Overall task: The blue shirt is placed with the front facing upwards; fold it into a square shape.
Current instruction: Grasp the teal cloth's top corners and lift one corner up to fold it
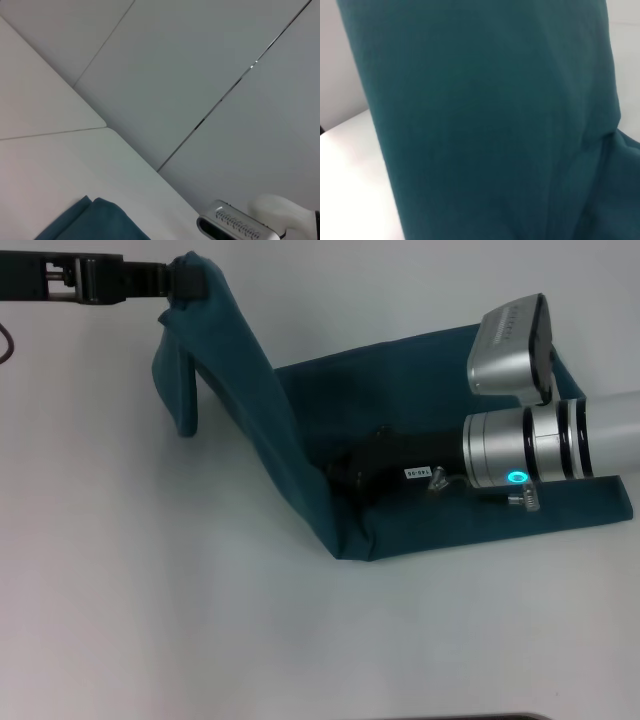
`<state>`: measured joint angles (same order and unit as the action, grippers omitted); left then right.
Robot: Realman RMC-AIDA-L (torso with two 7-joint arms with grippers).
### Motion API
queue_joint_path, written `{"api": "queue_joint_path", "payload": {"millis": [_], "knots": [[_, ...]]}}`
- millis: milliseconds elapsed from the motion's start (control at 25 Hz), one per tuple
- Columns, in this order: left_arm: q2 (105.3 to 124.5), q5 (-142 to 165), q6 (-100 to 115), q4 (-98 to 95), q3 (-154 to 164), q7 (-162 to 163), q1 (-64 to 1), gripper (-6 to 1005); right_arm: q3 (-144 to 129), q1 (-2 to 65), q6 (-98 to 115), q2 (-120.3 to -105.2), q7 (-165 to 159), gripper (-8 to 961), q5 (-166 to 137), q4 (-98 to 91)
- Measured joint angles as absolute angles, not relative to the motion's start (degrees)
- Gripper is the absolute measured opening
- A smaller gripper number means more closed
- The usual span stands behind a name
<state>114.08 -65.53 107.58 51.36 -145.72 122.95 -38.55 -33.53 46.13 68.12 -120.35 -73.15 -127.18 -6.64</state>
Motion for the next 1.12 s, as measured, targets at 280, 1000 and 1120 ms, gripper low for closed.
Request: {"api": "queue_joint_path", "payload": {"millis": [280, 1000, 1120], "knots": [[114.08, -65.63, 107.57, 51.41, -145.75, 122.89, -38.72, 67, -34.29, 48.42, 67.88, -120.73, -73.31, 16, -127.18, -4.94], [115.03, -65.58, 106.43, 50.99, -145.42, 121.33, -39.02, 76, -33.16, 58.01, 58.68, -121.42, -70.44, 14, -126.78, 2.82], [115.38, -65.64, 106.48, 50.97, -145.24, 121.11, -39.09, 78, -32.58, 58.88, 57.79, -121.44, -70.12, 13, -126.76, 3.38]]}}
